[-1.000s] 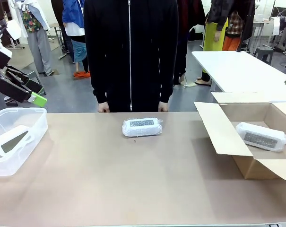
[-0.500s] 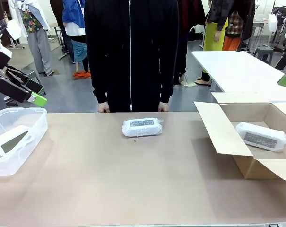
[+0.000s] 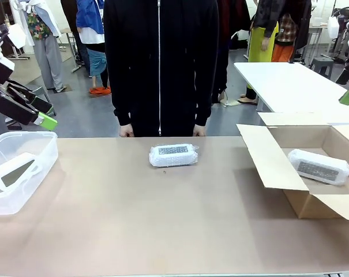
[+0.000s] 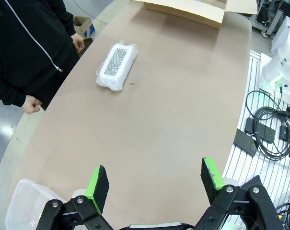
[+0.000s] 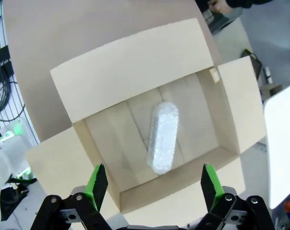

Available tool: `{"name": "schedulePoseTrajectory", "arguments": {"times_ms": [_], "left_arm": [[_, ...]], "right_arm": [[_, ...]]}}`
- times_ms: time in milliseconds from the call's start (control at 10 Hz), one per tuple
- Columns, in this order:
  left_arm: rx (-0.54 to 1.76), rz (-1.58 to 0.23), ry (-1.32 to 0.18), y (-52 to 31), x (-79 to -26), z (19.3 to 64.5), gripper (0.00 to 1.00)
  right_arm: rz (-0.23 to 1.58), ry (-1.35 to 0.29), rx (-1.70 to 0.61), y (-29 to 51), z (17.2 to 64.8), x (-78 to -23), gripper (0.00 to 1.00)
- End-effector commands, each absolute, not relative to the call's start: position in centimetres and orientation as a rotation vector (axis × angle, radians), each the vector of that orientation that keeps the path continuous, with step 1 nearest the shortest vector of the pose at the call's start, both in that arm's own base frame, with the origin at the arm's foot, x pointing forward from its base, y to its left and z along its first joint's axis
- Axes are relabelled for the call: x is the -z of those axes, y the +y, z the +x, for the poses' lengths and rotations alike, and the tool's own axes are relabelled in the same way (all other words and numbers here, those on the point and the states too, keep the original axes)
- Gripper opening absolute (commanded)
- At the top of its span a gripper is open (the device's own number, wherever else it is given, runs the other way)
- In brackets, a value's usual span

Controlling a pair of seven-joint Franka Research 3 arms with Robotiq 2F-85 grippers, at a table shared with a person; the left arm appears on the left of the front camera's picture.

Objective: Separate and place wrapped and unwrapped clocks.
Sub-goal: Pick up the Digital clock indicated by the person.

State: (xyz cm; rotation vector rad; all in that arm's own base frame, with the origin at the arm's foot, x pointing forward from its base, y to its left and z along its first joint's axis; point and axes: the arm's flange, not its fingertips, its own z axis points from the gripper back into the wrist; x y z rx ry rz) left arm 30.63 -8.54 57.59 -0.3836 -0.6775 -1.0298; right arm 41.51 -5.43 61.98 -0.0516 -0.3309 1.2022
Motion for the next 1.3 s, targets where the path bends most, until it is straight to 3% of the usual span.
{"name": "schedulePoseTrajectory", "arguments": {"times_ms": [0,900,1000,1200], "left_arm": [[1.029,-0.387,-0.680,-8.5,-57.6,30.6,1.00],[1.029,-0.387,-0.680,-8.5,-57.6,30.6,1.00],[1.029,-0.387,-0.680,-8.5,-57.6,30.6,1.00],[1.029,-0.387,-0.680,-8.5,-57.6,30.6,1.00]], "right_arm": [[-0.053,-0.343,-1.199,-5.5,41.6,-61.9,1.00],[-0.052,-0.331,-1.202,-5.4,41.5,-62.0,1.00],[-0.043,-0.318,-1.274,-0.8,41.2,-61.9,1.00],[0.142,-0.390,-1.308,7.9,38.6,-61.9,1.00]]}}
